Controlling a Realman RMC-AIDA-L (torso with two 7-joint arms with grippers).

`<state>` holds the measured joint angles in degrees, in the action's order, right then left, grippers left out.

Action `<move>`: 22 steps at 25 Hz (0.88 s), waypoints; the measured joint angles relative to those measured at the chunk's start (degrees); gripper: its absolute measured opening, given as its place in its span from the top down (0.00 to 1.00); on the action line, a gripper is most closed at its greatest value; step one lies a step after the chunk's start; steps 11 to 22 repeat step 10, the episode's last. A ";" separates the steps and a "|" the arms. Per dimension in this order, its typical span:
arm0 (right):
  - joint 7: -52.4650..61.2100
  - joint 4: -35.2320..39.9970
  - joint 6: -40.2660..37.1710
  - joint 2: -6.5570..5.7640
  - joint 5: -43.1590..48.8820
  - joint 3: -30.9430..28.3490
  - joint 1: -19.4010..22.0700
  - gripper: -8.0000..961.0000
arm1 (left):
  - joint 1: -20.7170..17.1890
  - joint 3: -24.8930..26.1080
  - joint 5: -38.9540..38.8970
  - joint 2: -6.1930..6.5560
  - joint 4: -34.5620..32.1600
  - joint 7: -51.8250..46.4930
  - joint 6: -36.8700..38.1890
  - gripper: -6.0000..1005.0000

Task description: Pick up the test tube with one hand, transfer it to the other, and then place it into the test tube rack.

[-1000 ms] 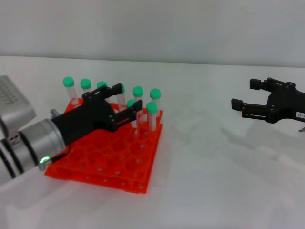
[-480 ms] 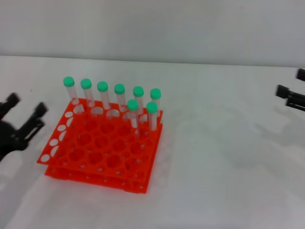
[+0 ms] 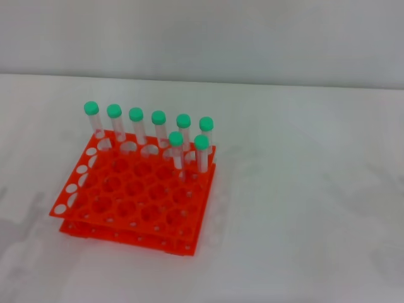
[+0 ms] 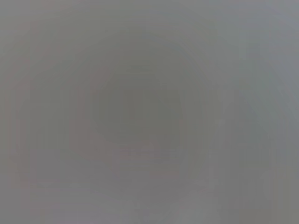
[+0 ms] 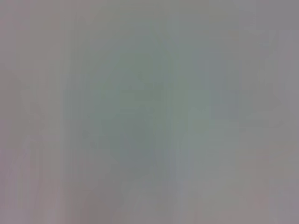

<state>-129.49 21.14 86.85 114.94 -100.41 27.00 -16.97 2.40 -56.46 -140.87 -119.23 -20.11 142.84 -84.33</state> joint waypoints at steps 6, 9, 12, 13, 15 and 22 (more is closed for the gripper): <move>-4.27 -6.48 1.67 -0.23 -0.01 -8.98 2.81 0.09 | 0.60 3.65 -0.37 0.02 3.23 0.42 -1.75 0.26; -4.32 -6.67 1.39 -0.29 0.00 -9.75 4.10 0.09 | 0.89 3.70 -0.63 0.00 3.38 1.07 -1.87 0.26; -4.28 -6.68 1.11 -0.33 0.00 -9.79 4.43 0.09 | 1.09 3.72 -0.77 -0.03 3.57 1.22 -1.89 0.26; -4.28 -6.68 1.11 -0.33 0.00 -9.79 4.43 0.09 | 1.09 3.72 -0.77 -0.03 3.57 1.22 -1.89 0.26; -4.28 -6.68 1.11 -0.33 0.00 -9.79 4.43 0.09 | 1.09 3.72 -0.77 -0.03 3.57 1.22 -1.89 0.26; -4.28 -6.68 1.11 -0.33 0.00 -9.79 4.43 0.09 | 1.09 3.72 -0.77 -0.03 3.57 1.22 -1.89 0.26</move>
